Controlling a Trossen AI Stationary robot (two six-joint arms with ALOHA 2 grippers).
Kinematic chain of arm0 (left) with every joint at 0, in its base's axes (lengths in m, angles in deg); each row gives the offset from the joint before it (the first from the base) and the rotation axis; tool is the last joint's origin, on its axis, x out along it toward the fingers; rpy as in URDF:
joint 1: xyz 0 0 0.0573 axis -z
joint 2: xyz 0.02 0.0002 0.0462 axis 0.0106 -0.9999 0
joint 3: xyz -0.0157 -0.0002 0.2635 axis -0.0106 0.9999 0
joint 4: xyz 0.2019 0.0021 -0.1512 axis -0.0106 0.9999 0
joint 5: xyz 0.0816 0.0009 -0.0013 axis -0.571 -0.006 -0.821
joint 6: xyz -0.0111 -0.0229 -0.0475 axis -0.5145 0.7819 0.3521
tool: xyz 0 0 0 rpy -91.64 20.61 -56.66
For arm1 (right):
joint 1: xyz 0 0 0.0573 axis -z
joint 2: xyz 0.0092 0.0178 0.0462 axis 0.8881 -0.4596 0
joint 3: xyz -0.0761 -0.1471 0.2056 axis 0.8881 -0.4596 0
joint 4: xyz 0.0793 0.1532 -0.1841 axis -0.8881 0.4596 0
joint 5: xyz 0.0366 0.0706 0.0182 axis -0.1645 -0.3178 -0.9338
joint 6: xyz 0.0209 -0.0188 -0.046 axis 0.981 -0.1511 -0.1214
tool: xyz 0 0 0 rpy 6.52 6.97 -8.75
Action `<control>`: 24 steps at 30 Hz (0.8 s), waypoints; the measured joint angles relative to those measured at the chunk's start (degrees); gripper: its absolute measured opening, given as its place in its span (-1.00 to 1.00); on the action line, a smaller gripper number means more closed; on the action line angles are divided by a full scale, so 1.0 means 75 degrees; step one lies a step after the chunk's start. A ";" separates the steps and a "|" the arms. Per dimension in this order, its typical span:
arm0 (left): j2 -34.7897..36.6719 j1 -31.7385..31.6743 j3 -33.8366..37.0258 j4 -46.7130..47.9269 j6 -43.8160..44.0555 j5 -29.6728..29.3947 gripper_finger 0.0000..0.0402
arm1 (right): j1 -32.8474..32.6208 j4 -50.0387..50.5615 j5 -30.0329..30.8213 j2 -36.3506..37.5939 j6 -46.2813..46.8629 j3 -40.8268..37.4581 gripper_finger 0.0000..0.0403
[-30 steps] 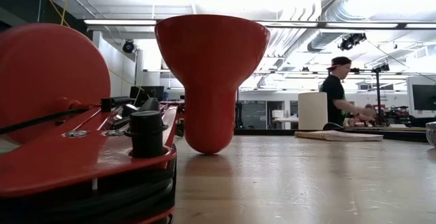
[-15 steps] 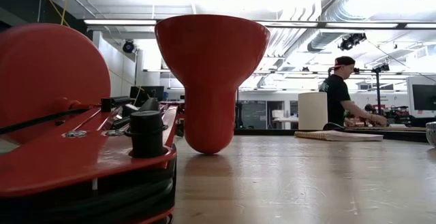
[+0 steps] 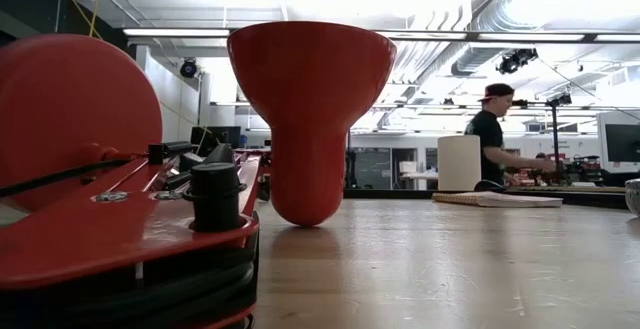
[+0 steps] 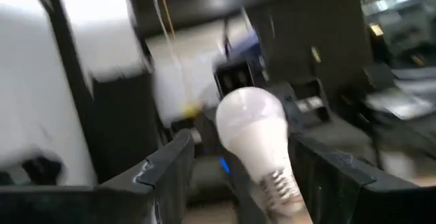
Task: Screw lightbulb
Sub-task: Insert the lightbulb into the lamp
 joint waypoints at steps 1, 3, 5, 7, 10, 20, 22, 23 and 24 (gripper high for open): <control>0.0068 0.0006 0.0000 0.0560 0.0006 0.0004 -0.05 | -0.0003 0.0569 0.0080 0.0103 -0.0328 0.0004 0.13; 0.0106 0.0015 0.0000 0.1518 0.0116 0.0070 -0.05 | -0.0048 0.1855 0.0185 0.0231 -0.0906 0.0150 0.13; 0.0034 0.0054 0.0000 0.2176 0.0307 0.0300 -0.05 | -0.0143 0.2956 0.0497 0.0254 -0.1247 0.0309 0.13; -0.0116 0.0142 0.0000 0.2570 0.0466 0.0642 -0.05 | -0.0252 0.3698 0.0696 0.0240 -0.1425 0.0350 0.13; -0.0380 0.0478 0.0000 0.2629 0.0564 0.1355 -0.05 | -0.0399 0.4431 0.0963 0.0219 -0.1421 0.0350 0.13; -0.0743 0.1786 -0.0003 0.4173 -0.1375 0.1548 -0.05 | -0.0678 0.6343 0.1873 0.0564 -0.1088 0.0353 0.13; -0.0942 0.1981 -0.0003 0.4338 -0.1869 0.1335 -0.05 | -0.0814 0.6594 0.2055 0.0605 -0.0804 0.0353 0.13; -0.1040 0.2069 -0.0003 0.4347 -0.2073 0.1305 -0.05 | -0.0894 0.6677 0.2152 0.0624 -0.0653 0.0353 0.13; -0.1172 0.2172 -0.0003 0.4399 -0.2251 0.1310 -0.05 | -0.0981 0.6808 0.2237 0.0633 -0.0489 0.0353 0.13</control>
